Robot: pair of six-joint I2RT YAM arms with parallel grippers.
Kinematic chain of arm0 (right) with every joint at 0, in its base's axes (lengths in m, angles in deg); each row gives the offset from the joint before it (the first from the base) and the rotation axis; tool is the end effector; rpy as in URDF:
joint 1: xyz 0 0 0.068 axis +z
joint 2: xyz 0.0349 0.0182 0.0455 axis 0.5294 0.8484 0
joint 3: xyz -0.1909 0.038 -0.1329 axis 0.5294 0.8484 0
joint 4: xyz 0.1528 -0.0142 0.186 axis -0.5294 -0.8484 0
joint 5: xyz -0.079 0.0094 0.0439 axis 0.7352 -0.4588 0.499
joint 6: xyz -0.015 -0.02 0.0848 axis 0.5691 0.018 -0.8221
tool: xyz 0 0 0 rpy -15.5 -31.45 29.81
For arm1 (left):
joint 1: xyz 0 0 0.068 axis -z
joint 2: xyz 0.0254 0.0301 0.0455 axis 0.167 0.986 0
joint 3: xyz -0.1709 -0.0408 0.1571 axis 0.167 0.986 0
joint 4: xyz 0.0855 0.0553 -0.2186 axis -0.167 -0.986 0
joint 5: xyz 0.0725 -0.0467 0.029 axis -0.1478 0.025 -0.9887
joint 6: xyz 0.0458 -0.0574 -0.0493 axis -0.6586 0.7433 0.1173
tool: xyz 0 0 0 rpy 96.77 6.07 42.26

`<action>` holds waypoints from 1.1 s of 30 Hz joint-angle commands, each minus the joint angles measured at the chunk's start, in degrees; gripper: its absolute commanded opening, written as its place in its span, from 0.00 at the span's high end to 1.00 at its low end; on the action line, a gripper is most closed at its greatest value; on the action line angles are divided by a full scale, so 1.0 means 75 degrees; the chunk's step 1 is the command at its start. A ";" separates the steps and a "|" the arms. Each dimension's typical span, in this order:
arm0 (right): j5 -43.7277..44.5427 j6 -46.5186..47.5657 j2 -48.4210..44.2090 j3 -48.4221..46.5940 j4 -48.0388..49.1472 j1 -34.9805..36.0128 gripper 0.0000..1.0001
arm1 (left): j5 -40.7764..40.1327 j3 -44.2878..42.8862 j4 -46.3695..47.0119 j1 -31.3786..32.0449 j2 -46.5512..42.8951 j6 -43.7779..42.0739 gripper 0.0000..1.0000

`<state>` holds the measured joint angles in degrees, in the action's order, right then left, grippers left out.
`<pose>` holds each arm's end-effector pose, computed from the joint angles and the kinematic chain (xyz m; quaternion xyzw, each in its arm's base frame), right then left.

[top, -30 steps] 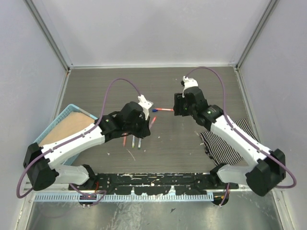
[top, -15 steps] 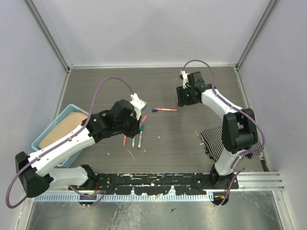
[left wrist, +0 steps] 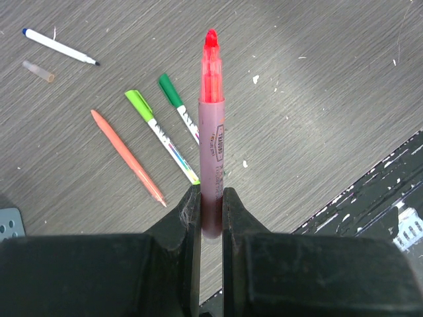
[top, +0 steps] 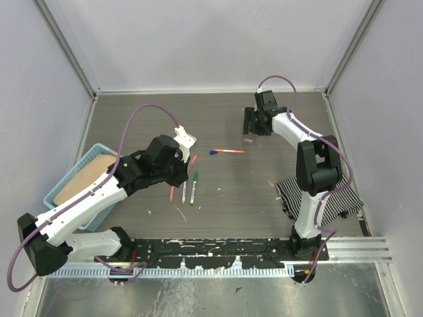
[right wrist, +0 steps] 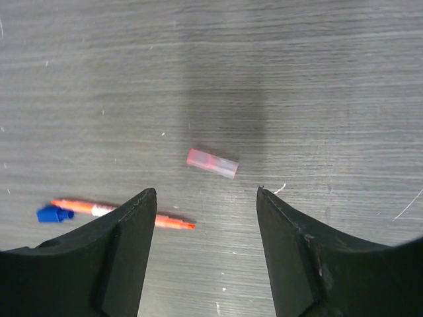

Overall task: Insert the pens into the pen caps
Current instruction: Pick up the pen cap from the center of the board.

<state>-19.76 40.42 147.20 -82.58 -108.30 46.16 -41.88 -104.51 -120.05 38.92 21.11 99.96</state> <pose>0.4064 0.1047 0.1579 -0.0219 0.9480 0.0824 0.3067 0.1749 -0.1909 0.2594 0.2893 0.8780 -0.1643 0.3441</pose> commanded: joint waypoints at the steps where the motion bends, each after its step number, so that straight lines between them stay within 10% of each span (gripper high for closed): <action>1: 0.0862 -0.1841 0.0125 -0.0410 0.0448 0.0178 0.30 | 0.0007 0.0028 -0.0019 -0.0065 -0.0011 -0.0108 1.00; 33: 0.1988 -0.2179 0.1355 -0.1149 -0.0383 0.0601 0.33 | 0.0069 0.0019 -0.0008 -0.0164 -0.0034 -0.0137 1.00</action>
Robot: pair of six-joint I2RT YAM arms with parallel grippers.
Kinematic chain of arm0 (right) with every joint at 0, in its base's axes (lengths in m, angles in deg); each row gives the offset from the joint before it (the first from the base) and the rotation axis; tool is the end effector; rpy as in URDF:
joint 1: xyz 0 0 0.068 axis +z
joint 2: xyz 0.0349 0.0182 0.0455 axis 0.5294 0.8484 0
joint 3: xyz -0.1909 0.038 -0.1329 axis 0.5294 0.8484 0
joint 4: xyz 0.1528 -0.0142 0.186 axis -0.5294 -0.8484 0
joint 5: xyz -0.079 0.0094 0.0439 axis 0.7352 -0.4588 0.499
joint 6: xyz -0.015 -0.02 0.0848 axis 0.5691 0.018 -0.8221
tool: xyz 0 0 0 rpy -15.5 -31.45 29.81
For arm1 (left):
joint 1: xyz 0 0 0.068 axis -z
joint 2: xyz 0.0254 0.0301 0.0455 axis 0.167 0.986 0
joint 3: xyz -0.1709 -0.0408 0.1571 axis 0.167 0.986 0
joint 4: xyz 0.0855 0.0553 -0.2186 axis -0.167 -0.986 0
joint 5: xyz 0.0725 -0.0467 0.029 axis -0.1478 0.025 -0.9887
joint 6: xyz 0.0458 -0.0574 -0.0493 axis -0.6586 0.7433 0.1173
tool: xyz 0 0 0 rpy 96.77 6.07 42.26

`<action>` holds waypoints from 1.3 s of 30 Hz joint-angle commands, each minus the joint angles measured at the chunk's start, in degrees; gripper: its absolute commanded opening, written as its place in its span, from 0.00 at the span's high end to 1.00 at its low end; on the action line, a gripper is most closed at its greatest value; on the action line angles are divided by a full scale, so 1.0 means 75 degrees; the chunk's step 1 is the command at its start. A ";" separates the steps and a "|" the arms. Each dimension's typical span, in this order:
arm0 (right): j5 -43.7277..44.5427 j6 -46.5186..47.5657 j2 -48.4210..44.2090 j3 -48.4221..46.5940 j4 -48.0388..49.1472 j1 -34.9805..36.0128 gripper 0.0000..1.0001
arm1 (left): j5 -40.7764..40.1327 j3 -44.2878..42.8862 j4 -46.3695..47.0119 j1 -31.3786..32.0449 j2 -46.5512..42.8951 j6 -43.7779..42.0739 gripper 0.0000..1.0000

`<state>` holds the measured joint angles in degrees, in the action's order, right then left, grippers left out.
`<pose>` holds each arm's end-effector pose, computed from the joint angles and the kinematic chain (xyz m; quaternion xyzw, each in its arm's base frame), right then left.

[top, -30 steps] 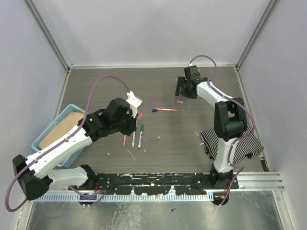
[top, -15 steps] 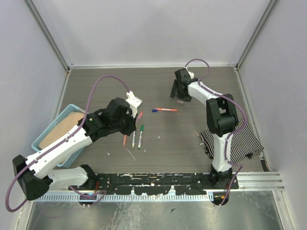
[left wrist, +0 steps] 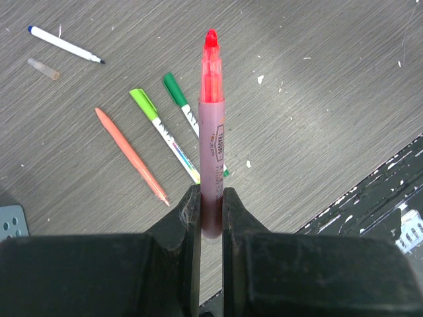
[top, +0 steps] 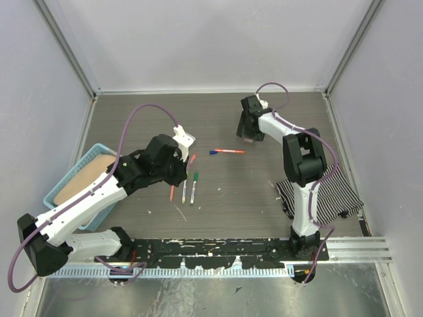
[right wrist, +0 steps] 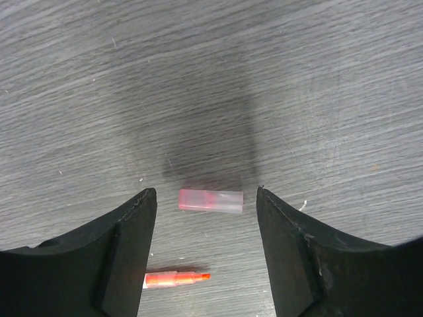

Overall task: Insert the pens into the pen caps
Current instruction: Pick up the pen cap from the center of the board.

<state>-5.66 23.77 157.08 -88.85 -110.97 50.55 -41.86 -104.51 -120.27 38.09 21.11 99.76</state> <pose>0.4193 0.1227 0.1190 0.1134 0.9520 0.0070 0.2843 0.1774 -0.1881 0.2590 0.2848 0.8803 -0.1605 0.3439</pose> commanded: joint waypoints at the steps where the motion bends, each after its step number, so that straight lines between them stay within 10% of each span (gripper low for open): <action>1: 0.0111 0.0045 0.0051 -0.0319 -0.0044 0.0019 0.34 | 0.0062 0.0014 0.0031 -0.0055 -0.0034 -0.0110 1.00; 25: 0.0181 0.0293 0.0095 -0.0234 -0.0175 0.0029 0.64 | 0.0140 0.0016 0.0028 -0.0094 -0.0023 -0.0118 1.00; 39: -0.0992 0.2278 -0.2756 0.1797 0.0336 0.0504 0.67 | 0.0688 0.0166 0.0337 -0.1057 -0.0527 0.0171 1.00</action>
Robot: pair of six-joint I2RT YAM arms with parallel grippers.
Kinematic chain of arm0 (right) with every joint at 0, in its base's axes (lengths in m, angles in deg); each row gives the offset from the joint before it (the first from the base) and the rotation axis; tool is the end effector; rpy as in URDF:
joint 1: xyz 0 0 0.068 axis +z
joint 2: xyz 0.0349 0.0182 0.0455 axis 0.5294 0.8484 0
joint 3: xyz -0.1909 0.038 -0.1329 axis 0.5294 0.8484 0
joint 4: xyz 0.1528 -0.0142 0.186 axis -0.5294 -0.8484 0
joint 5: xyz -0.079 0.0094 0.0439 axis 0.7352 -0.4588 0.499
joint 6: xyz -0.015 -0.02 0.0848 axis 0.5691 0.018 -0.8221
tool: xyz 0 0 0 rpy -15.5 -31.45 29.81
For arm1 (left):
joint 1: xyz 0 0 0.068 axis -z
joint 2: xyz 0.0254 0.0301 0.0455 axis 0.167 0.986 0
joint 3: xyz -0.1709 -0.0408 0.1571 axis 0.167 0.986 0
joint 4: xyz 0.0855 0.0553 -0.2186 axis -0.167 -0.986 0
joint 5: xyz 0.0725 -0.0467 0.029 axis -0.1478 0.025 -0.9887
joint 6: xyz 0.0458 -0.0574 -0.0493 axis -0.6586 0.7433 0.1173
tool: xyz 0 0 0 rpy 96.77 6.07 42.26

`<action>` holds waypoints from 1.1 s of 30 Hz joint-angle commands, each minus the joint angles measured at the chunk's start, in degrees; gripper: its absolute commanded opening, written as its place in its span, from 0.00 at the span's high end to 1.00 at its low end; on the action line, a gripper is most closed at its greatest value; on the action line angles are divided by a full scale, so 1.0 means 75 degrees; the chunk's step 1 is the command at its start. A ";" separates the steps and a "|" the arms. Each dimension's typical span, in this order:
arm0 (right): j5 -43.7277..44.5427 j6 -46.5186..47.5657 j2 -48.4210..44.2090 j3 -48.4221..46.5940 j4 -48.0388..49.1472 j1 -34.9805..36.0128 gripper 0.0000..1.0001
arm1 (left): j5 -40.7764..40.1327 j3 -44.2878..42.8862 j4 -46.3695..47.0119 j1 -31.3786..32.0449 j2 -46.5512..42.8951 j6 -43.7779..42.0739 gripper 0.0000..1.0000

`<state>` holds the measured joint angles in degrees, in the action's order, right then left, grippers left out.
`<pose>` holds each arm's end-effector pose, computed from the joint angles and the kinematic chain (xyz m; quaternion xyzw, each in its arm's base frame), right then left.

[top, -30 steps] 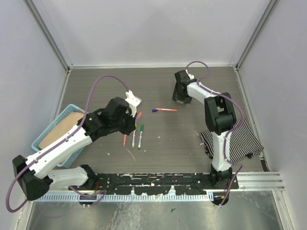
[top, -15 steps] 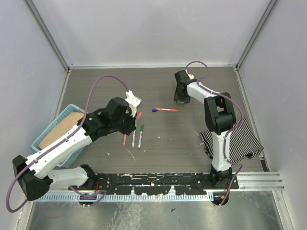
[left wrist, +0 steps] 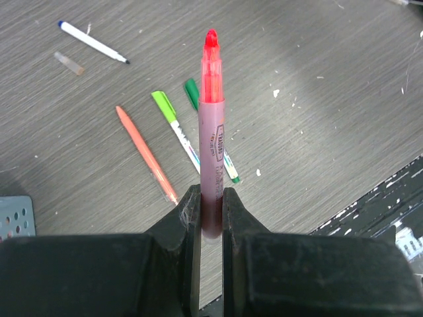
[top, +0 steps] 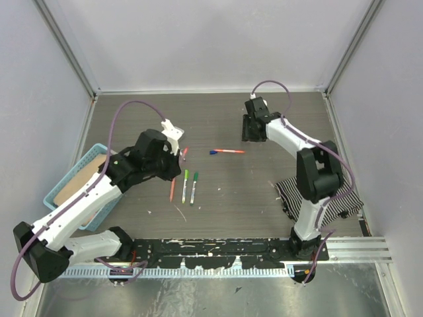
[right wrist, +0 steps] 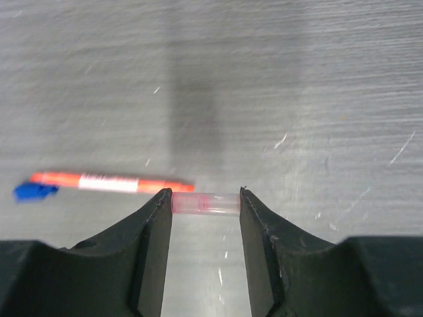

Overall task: Insert the pens into the pen caps
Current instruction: Pick up the pen cap from the center of the board, then place the pen cap at the center of the board.

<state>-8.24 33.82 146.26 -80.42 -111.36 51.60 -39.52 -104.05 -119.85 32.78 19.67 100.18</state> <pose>0.3863 0.1231 0.1489 0.0164 0.9559 0.0112 0.2931 0.1894 -0.1710 0.2630 0.2466 0.8871 -0.1677 0.3522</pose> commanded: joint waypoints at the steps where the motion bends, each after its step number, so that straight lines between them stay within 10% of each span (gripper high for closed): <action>1: -0.0738 0.1066 -0.1518 0.0918 0.0407 0.0489 0.67 | 0.0397 0.0104 0.0279 -0.0407 -0.0359 0.0142 1.00; 12: -0.1456 0.2319 -0.3281 0.2872 0.0300 0.2555 0.65 | 0.0009 0.0077 0.0184 -0.0648 -0.0711 0.0183 1.00; 33: -0.1496 0.3388 -0.1746 0.2975 -0.0116 0.4560 0.61 | -0.0939 0.0185 -0.0105 -0.0719 -0.1269 0.0293 1.00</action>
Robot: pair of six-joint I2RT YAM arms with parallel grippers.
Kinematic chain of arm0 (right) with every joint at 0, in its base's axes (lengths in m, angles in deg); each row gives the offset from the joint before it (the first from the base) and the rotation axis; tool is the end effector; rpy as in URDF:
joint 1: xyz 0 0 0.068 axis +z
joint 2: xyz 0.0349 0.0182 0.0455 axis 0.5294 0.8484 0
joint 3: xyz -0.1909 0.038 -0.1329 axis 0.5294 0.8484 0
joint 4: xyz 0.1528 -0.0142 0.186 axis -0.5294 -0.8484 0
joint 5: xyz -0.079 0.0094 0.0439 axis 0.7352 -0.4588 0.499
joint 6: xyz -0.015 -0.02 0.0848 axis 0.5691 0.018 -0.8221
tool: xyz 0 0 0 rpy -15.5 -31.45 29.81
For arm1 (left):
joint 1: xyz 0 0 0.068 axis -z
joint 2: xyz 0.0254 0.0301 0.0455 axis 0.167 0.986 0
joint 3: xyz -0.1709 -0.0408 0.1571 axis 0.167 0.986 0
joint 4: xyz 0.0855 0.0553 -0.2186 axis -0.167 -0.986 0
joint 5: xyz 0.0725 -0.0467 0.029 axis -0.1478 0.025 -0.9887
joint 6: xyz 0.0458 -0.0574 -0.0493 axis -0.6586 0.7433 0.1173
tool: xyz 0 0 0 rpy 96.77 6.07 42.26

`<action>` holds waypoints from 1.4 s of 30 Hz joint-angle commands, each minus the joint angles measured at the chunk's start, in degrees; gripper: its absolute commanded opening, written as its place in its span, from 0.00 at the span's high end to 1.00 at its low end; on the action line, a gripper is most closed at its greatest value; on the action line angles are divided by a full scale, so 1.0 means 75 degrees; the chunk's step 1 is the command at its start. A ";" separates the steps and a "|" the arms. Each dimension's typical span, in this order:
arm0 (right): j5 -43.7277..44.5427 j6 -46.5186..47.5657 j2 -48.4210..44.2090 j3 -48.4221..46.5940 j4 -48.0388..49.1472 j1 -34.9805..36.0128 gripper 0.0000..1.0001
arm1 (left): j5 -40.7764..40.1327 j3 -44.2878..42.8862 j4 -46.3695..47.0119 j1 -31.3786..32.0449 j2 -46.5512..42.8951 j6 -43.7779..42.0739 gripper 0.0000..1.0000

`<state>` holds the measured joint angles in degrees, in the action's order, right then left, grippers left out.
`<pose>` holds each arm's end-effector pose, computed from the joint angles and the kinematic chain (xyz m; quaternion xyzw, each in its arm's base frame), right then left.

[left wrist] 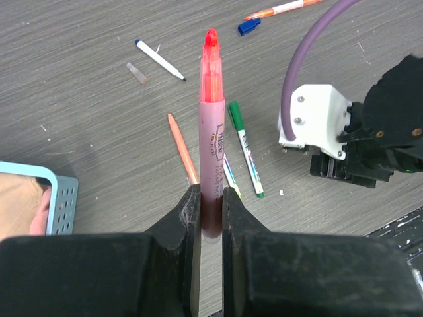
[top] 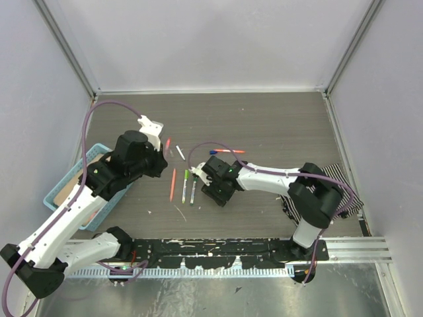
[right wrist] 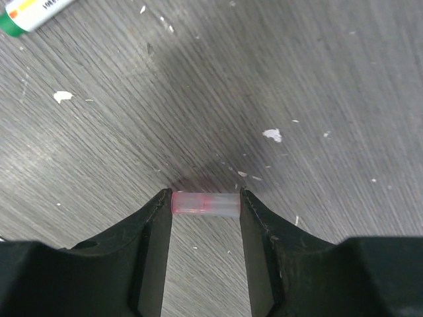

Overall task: Insert the pens into the pen caps
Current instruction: Place the pen cap at the center of the board, then insert the pen cap onto the pen.

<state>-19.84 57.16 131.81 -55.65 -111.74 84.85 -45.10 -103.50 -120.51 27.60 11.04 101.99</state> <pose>0.1873 0.2507 0.1077 -0.4751 0.8588 0.0887 0.1696 0.1875 -0.1311 0.2922 0.1642 0.8773 -0.1426 0.4278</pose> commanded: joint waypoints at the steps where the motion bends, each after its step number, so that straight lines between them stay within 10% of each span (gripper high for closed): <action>1: 0.0020 0.0299 0.0226 -0.0357 -0.0073 0.0139 0.61 | -0.0210 0.0123 -0.0017 -0.0028 -0.0123 0.0041 1.00; 14: 0.0238 -0.0094 -0.0026 -0.0308 -0.0006 0.0191 0.30 | -0.0293 0.0167 0.0018 -0.0041 -0.0140 0.0009 1.00; 31: 0.3476 -0.8216 -0.1822 0.0181 -0.0490 0.0685 0.31 | -0.0434 0.0227 0.0020 -0.0064 -0.0142 -0.0076 1.00; 42: 0.4056 -0.9491 -0.0594 0.0030 -0.0927 0.1244 0.35 | -0.0230 0.0254 0.0026 -0.0066 -0.0066 -0.0144 1.00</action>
<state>6.47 -9.13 126.24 -53.73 -117.33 94.16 -47.81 -101.80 -121.30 27.38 10.69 101.49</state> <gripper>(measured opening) 0.675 0.170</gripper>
